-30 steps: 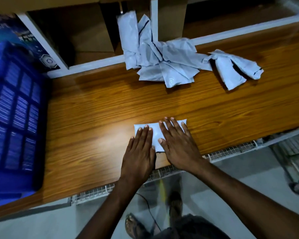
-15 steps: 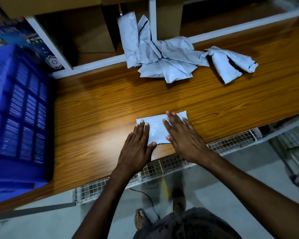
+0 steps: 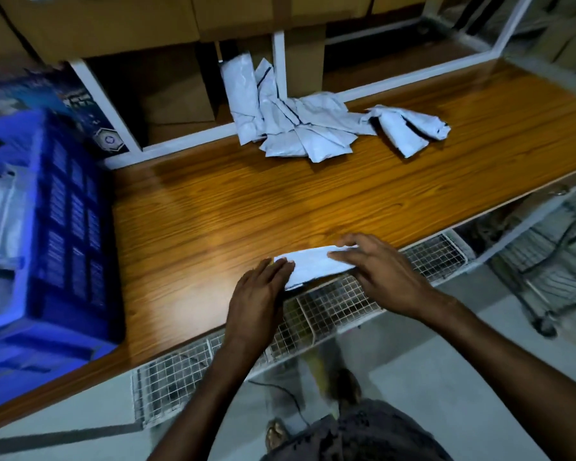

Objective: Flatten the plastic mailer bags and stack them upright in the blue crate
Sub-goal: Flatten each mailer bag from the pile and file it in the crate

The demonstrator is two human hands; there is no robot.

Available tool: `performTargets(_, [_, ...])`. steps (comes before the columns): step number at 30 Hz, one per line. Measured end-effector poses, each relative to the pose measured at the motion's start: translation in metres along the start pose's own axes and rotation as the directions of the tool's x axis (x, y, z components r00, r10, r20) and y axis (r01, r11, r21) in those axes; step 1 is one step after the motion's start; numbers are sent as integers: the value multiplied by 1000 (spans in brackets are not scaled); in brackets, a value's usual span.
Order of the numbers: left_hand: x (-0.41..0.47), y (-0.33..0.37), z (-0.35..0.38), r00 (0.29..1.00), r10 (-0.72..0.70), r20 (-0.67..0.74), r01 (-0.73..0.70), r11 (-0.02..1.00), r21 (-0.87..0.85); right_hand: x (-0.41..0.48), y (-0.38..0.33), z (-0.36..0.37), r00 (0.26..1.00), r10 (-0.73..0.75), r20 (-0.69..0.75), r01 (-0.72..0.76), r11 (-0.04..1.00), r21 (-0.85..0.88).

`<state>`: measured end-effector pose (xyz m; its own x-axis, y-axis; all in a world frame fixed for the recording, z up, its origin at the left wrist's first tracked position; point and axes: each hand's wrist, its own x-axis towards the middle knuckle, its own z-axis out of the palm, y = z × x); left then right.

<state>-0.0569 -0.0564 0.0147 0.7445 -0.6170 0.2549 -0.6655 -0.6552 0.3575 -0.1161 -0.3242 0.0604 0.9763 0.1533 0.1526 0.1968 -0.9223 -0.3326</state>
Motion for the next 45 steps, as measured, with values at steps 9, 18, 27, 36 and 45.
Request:
performTargets(9, [43,-11,-34,896,-375,-237,263,879,-397,66,-8,-46,970,223,-94,-188,940,284])
performTargets(18, [63,-15,29,965,-248,82,233,960,158,91,-9,52,974,107,200,-82,988,-131])
performTargets(27, [71,-26,38,931,-350,99,330,928,172,96,6,87,977,146,154,-128,985,-119])
performTargets(36, [64,-31,34,912,-388,134,353,908,227,92,14,74,945,204,256,-161,971,-178])
performTargets(45, [9,-61,5,884,-454,114,441,889,124,101,-4,50,958,174,226,-135,975,-178])
